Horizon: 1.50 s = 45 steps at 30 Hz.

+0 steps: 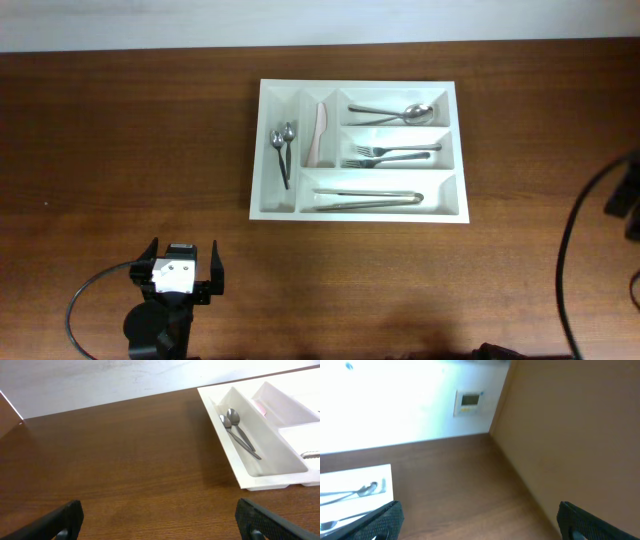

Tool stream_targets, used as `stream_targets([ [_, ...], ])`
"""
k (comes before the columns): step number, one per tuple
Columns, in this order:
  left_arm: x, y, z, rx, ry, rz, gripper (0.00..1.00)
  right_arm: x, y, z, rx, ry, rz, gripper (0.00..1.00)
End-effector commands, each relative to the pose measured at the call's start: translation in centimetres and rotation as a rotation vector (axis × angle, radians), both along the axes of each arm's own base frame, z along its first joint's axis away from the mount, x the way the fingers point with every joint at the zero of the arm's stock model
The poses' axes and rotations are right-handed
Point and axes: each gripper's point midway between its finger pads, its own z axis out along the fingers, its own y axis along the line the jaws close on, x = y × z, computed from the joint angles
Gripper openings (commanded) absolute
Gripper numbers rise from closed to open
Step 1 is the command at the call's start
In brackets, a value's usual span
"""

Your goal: Pack container

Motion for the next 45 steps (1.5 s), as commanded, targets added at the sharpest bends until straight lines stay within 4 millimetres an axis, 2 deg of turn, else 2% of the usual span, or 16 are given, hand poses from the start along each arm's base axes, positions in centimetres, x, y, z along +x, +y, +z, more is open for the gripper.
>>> stream_targets([
  [1, 0.0, -0.1, -0.2, -0.012, -0.003, -0.007, 0.99, -1.8, 0.8, 1.0, -0.011, -0.054, 0.007, 0.99],
  [9, 0.0, -0.1, -0.2, -0.012, -0.003, -0.007, 0.99, -6.6, 2.8, 3.1, -0.056, -0.185, 0.024, 0.99],
  [13, 0.0, -0.1, -0.2, -0.012, -0.003, -0.007, 0.99, -7.8, 3.2, 2.9, -0.059, -0.191, 0.022, 0.99],
  [17, 0.0, -0.1, -0.2, -0.012, -0.003, -0.007, 0.99, -7.9, 3.5, 1.3, -0.032, -0.128, 0.039, 0.99],
  [20, 0.0, -0.1, -0.2, -0.012, -0.003, -0.007, 0.99, -7.5, 5.0, 0.5, 0.001, -0.107, 0.126, 0.99],
  [24, 0.0, -0.1, -0.2, -0.012, -0.003, -0.007, 0.99, -6.9, 7.5, 0.8, 0.022, -0.15, 0.279, 0.99],
  [29, 0.0, -0.1, -0.2, -0.012, -0.003, -0.007, 0.99, -5.9, 11.0, 2.0, -0.003, -0.301, 0.512, 0.99],
  [32, 0.0, -0.1, -0.2, -0.012, -0.003, -0.007, 0.99, -5.2, 11.4, 2.0, 0.036, -0.431, 0.543, 0.99],
  [36, 0.0, -0.1, -0.2, -0.012, -0.003, -0.007, 0.99, -4.3, 11.5, 0.6, 0.076, -0.548, 0.56, 0.99],
  [45, 0.0, -0.1, -0.2, -0.012, -0.003, -0.007, 0.99, -2.7, 12.4, -6.0, 0.173, -0.635, 0.633, 0.99],
])
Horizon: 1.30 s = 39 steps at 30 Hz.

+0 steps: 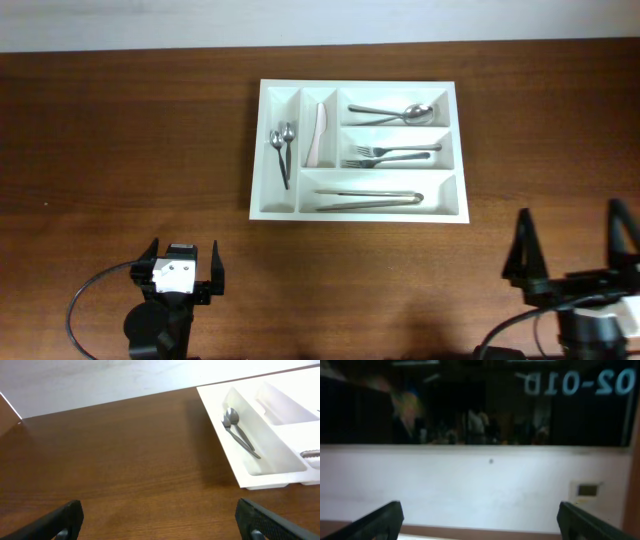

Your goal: Pack container

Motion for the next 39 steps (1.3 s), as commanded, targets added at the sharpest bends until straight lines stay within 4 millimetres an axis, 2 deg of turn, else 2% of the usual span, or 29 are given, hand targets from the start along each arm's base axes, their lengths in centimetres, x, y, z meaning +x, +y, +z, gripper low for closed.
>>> stream_targets([
  [1, 0.0, -0.1, 0.0, -0.011, -0.006, -0.004, 0.99, 0.1, 0.9, -2.4, 0.04, -0.004, 0.063, 0.99],
  [9, 0.0, -0.1, 0.0, -0.011, -0.006, -0.004, 0.99, 2.1, 1.5, -8.2, 0.043, -0.027, 0.106, 0.99],
  [13, 0.0, -0.1, 0.0, -0.011, -0.006, -0.004, 0.99, 2.9, 1.7, -9.9, 0.044, -0.045, 0.115, 0.98],
  [25, 0.0, -0.1, 0.0, -0.011, -0.006, -0.004, 0.99, 5.5, -0.4, -15.1, 0.081, 0.029, -0.002, 0.99],
  [39, 0.0, -0.1, 0.0, -0.011, -0.006, -0.004, 0.99, 6.6, -0.4, -19.1, 0.085, 0.104, -0.003, 0.99],
])
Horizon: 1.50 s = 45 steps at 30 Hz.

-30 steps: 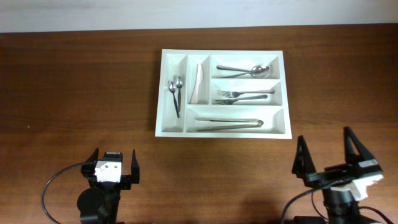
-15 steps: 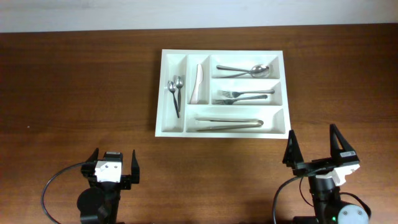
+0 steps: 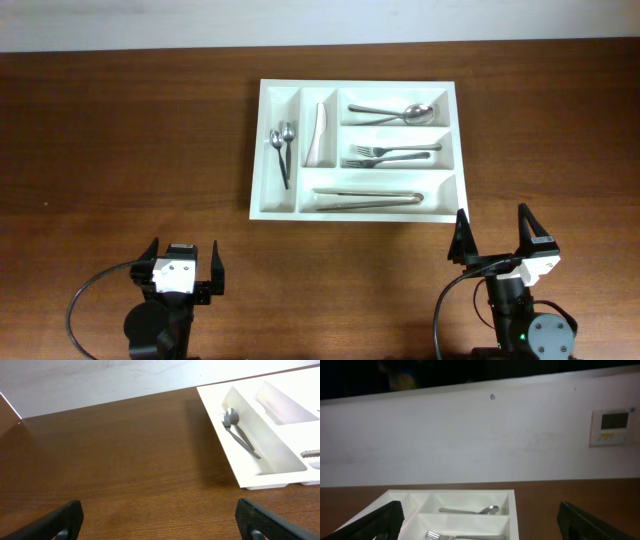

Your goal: Pack container

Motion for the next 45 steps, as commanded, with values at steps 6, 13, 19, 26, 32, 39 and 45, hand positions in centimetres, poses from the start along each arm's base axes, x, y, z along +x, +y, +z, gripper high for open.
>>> stream_targets([
  [6, 0.0, -0.1, 0.0, -0.011, -0.006, -0.004, 0.99, 0.6, -0.1, -2.8, 0.012, 0.048, -0.005, 0.99],
  [13, 0.0, -0.1, 0.0, -0.011, -0.006, -0.004, 0.99, 1.0, 0.0, -5.8, 0.013, 0.13, -0.005, 0.99],
  [19, 0.0, -0.1, 0.0, -0.011, -0.006, -0.004, 0.99, 1.0, 0.0, -8.3, 0.015, 0.231, -0.004, 0.99],
  [26, 0.0, -0.1, 0.0, -0.011, -0.006, -0.004, 0.99, 1.0, 0.0, -8.3, 0.014, 0.231, -0.004, 0.99],
  [32, 0.0, -0.1, 0.0, -0.011, -0.006, -0.004, 0.99, 1.0, 0.0, -8.3, 0.014, 0.231, -0.004, 0.99],
  [39, 0.0, -0.1, 0.0, -0.011, -0.006, -0.004, 0.99, 1.0, 0.0, -8.3, 0.014, 0.231, -0.004, 0.99],
  [45, 0.0, -0.1, 0.0, -0.011, -0.006, -0.004, 0.99, 1.0, 0.0, -8.3, 0.014, 0.231, -0.004, 0.99],
])
